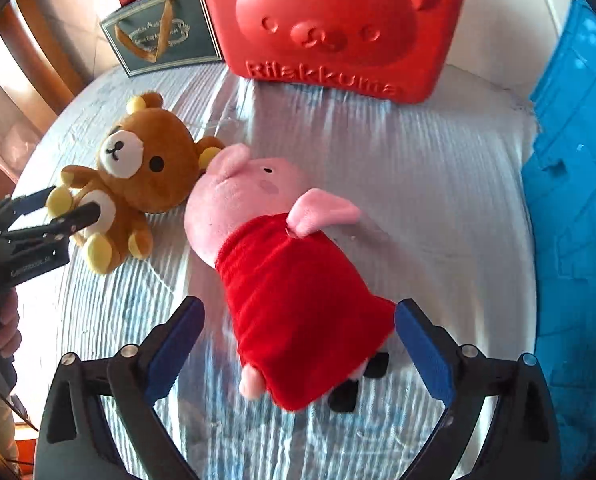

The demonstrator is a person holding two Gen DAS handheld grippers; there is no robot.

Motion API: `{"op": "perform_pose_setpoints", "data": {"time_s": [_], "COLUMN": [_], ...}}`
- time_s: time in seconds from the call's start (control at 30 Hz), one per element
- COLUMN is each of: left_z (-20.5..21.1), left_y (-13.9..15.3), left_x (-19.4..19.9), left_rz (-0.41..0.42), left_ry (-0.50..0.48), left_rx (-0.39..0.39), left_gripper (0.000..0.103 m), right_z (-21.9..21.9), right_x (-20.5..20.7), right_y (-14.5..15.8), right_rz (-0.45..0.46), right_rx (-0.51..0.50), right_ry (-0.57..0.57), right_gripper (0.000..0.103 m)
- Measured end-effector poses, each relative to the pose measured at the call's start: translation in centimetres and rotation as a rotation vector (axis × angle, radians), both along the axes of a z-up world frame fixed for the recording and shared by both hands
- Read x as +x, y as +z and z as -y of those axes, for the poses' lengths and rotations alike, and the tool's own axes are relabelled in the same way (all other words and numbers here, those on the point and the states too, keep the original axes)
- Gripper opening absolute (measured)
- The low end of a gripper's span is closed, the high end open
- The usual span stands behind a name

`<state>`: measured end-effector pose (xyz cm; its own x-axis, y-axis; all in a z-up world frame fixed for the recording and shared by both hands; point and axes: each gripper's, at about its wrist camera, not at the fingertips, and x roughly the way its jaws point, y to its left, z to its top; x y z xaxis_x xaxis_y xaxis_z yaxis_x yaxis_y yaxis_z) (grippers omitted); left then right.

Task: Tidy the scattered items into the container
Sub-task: 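Grasp the brown bear plush with the left tool while the right tool grasps the red-dressed pig, then carry the brown bear in the left tool while the right tool carries the red pig to the bin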

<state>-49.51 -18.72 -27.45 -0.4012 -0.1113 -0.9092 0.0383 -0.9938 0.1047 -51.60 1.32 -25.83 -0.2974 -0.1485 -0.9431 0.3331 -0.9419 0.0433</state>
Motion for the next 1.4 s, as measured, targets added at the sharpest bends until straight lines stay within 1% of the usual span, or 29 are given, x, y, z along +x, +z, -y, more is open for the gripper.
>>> {"op": "perform_pose_setpoints", "data": {"time_s": [0.07,0.1,0.13,0.2,0.27,0.33,0.37,0.43,0.5,0.6,0.7,0.8,0.97,1.07,1.23,1.33,1.4], "left_z": [-0.2,-0.4,-0.8,-1.7,-2.0,-2.0,-1.9,-1.6,-1.6,-1.8,-1.8,-2.2,-3.3,-4.7,-8.6,-12.7,-16.1], "left_y": [-1.6,-2.4,-3.0,-3.5,-3.4,-3.1,-3.0,-2.8,-2.4,-0.9,1.6,4.4,9.7,13.4,19.2,22.0,23.6], "left_x": [-1.1,-1.4,-1.4,-0.8,0.0,0.8,1.0,1.2,1.8,2.7,3.8,4.9,7.8,9.8,12.5,14.0,15.0], "left_rz": [0.049,0.077,0.085,0.052,0.020,0.001,-0.001,0.000,-0.006,-0.042,-0.095,-0.159,-0.283,-0.374,-0.498,-0.553,-0.580], "left_ry": [0.002,0.008,0.008,-0.021,-0.027,-0.021,-0.017,-0.001,0.009,0.020,0.020,0.011,-0.021,-0.059,-0.159,-0.227,-0.269], "left_rx": [0.051,0.054,0.028,-0.032,-0.050,-0.047,-0.039,-0.014,0.000,0.005,0.018,0.025,0.037,0.060,0.111,0.144,0.166], "left_gripper": [0.086,0.087,0.088,0.088,0.083,0.078,0.078,0.076,0.075,0.075,0.074,0.074,0.074,0.074,0.074,0.074,0.074], "right_z": [0.4,0.7,0.9,1.1,0.8,0.5,0.5,0.4,0.1,-0.1,-0.6,-0.9,-2.0,-3.7,-7.7,-11.3,-14.4], "right_x": [-0.7,-1.0,-1.2,-1.7,-2.3,-2.6,-2.6,-2.3,-1.9,-1.0,-0.1,0.9,3.2,5.7,10.8,14.2,16.3], "right_y": [-1.8,-2.9,-3.8,-5.4,-6.5,-7.3,-7.3,-6.8,-6.0,-4.6,-2.6,0.2,6.6,11.2,18.7,22.8,25.0], "right_rz": [0.041,0.058,0.065,0.064,0.064,0.073,0.069,0.054,0.047,0.024,-0.012,-0.072,-0.210,-0.312,-0.479,-0.582,-0.638], "right_rx": [0.029,0.051,0.080,0.127,0.112,0.091,0.080,0.057,0.009,-0.017,-0.059,-0.077,-0.122,-0.141,-0.136,-0.111,-0.101], "right_ry": [0.006,0.006,0.004,-0.007,-0.036,-0.056,-0.065,-0.077,-0.088,-0.090,-0.101,-0.113,-0.153,-0.190,-0.288,-0.360,-0.410], "right_gripper": [0.098,0.098,0.103,0.103,0.103,0.098,0.096,0.089,0.086,0.085,0.085,0.085,0.085,0.085,0.085,0.085,0.085]}}
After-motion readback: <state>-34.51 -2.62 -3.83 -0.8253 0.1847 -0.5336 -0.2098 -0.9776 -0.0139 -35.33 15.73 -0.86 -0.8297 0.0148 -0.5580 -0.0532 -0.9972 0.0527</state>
